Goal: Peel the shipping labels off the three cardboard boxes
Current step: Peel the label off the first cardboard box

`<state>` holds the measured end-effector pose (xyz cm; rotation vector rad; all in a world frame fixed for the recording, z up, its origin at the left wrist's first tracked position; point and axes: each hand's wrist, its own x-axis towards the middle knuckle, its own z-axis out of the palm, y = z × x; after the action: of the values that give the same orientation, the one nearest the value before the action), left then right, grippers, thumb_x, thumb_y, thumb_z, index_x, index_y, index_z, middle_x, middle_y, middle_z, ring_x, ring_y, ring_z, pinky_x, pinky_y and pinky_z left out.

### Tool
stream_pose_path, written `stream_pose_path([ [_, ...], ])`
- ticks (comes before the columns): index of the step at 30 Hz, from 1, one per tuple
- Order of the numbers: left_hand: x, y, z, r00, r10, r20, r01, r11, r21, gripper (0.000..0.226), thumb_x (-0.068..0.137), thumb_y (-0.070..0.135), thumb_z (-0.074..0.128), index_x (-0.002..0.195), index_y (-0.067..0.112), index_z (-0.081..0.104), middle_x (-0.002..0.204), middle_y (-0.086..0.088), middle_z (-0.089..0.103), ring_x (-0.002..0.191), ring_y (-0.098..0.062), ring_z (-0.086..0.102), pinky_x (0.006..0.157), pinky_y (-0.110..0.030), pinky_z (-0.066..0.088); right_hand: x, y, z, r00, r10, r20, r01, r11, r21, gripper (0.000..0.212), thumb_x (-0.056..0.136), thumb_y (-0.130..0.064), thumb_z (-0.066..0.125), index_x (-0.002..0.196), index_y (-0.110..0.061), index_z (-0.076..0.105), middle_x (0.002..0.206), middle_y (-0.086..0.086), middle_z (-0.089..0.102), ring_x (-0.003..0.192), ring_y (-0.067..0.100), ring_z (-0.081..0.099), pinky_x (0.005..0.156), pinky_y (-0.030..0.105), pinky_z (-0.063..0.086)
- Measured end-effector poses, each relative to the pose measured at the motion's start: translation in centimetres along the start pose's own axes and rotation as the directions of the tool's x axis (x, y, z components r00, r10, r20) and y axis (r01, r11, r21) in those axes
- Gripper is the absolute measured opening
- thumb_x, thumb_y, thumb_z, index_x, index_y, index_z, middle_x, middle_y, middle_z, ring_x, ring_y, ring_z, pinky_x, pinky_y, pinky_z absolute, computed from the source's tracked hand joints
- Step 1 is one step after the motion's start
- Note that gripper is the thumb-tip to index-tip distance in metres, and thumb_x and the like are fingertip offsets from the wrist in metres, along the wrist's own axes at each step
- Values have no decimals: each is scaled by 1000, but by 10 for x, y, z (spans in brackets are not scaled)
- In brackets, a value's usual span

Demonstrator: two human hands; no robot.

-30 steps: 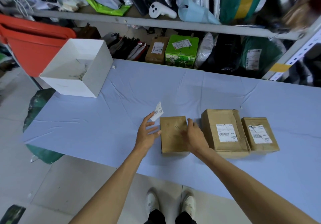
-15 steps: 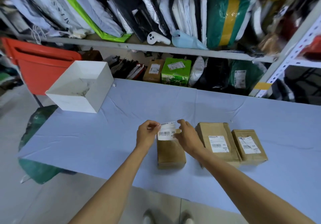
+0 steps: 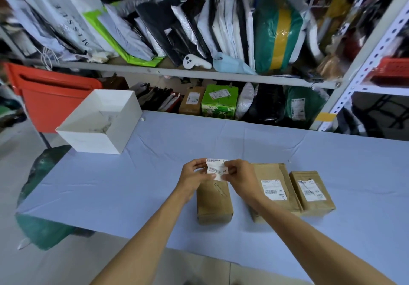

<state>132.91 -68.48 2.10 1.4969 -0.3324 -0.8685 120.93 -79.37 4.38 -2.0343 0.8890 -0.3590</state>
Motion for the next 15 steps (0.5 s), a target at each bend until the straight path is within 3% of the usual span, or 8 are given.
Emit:
stream_pose_path([
  [5, 1, 2, 7, 999, 25, -46, -19, 992, 125, 42, 66, -11, 79, 97, 12, 64, 91, -2, 69, 80, -8, 68, 66, -16, 55, 2, 1, -7, 998, -43, 41, 46, 996, -73, 23, 72, 4, 73, 94, -2, 72, 81, 9, 69, 65, 12, 60, 57, 5, 43],
  [7, 2, 1, 11, 999, 39, -28, -34, 982, 185, 37, 65, -8, 81, 91, 14, 66, 89, -3, 71, 79, -10, 69, 67, -17, 55, 1, 1, -9, 994, -73, 82, 81, 992, -98, 13, 73, 5, 68, 79, -5, 73, 75, 10, 70, 62, 19, 64, 64, 23, 54],
  [9, 3, -1, 13, 997, 68, -32, -57, 963, 263, 28, 67, 2, 83, 87, 16, 69, 89, -3, 72, 81, -12, 70, 69, -19, 55, -1, 2, -13, 993, -98, 70, 103, 992, -78, 18, 73, 5, 61, 66, -8, 69, 66, 10, 67, 59, 23, 64, 65, 42, 56],
  [12, 4, -3, 15, 995, 87, -44, -70, 949, 307, 16, 73, 14, 82, 86, 14, 72, 87, -4, 73, 82, -18, 70, 78, -29, 59, -2, 3, -13, 993, -114, 10, 114, 991, -75, 19, 77, 0, 56, 65, -11, 66, 64, 5, 65, 61, 22, 62, 61, 38, 53],
  [15, 2, -4, 15, 996, 70, -48, -55, 963, 263, 16, 75, 14, 80, 88, 8, 72, 87, -10, 73, 80, -24, 71, 81, -38, 60, -1, 1, -11, 990, -142, -25, 137, 978, -158, 17, 81, -4, 60, 72, -16, 70, 76, 2, 64, 69, 17, 60, 62, 30, 46],
])
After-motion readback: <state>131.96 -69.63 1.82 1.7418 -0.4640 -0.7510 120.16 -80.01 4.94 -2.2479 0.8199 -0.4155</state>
